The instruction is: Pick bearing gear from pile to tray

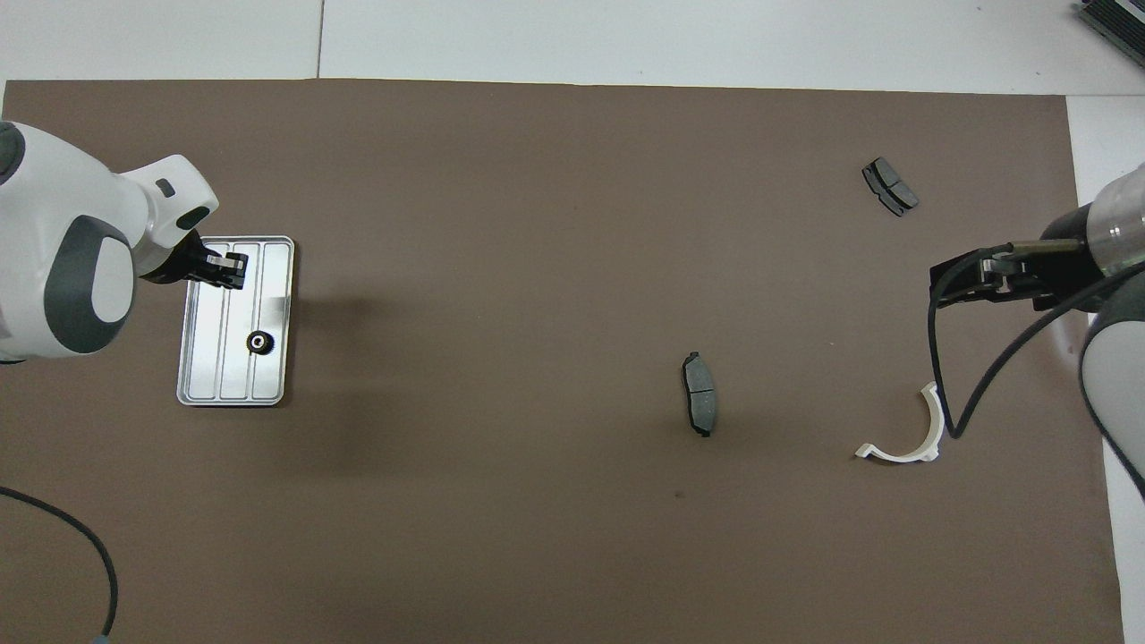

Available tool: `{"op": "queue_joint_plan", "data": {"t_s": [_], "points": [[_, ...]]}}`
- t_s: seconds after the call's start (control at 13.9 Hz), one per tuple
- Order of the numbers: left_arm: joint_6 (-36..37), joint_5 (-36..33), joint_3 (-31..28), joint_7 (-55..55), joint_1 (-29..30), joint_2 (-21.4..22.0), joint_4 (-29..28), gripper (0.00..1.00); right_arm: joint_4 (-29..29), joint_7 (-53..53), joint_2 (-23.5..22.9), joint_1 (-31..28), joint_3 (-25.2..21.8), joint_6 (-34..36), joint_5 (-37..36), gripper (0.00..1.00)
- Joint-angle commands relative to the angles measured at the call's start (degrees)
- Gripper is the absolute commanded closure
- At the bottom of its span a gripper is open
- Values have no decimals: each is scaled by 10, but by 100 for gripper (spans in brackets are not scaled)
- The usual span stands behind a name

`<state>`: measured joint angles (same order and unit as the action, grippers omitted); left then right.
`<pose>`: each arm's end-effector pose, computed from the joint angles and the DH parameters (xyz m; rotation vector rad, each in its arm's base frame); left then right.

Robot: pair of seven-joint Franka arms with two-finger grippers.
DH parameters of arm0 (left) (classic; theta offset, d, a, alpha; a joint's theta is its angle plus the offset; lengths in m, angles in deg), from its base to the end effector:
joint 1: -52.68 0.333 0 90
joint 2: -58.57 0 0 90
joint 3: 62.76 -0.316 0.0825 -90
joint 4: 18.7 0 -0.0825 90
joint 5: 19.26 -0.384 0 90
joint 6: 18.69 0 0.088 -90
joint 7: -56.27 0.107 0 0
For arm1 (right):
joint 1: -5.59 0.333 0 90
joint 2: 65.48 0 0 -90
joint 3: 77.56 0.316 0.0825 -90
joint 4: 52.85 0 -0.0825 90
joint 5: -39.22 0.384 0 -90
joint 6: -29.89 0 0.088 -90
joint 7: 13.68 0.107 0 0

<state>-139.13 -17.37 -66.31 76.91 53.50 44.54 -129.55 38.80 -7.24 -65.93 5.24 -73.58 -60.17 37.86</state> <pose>0.5968 0.0426 0.3544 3.0827 -0.4147 -0.1126 0.5549 0.0325 0.6067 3.1140 -0.0757 -0.0520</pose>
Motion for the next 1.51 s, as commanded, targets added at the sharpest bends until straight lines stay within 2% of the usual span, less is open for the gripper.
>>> {"op": "queue_joint_plan", "data": {"t_s": [0.0,0.14,0.29,0.36,0.43,0.65,0.94,1.08,1.3,1.44], "points": [[-33,0,6,24,9,38,-66,79,5,-2,3,-3,4,2,9,0],[-31,0,6,23,8,43,-75,52,5,-2,3,-3,4,2,9,0],[-31,0,6,21,7,44,-69,18,4,-2,3,-4,4,2,9,0],[-32,0,6,20,6,45,-65,4,4,-2,3,-3,4,2,9,0],[-30,0,6,18,4,49,-55,0,5,-2,3,-3,4,2,9,0],[-6,0,13,-36,-3,79,-30,0,5,-2,3,-3,4,2,9,0],[82,0,12,-160,-36,130,10,0,4,-2,3,-3,4,2,9,0],[145,0,14,-185,-38,149,49,0,5,-2,3,-3,4,2,9,0],[280,-2,16,-185,-37,139,163,0,5,-2,3,-3,4,2,9,0],[324,-7,18,-185,-38,136,203,0,4,-2,3,-3,4,2,9,0]]}}
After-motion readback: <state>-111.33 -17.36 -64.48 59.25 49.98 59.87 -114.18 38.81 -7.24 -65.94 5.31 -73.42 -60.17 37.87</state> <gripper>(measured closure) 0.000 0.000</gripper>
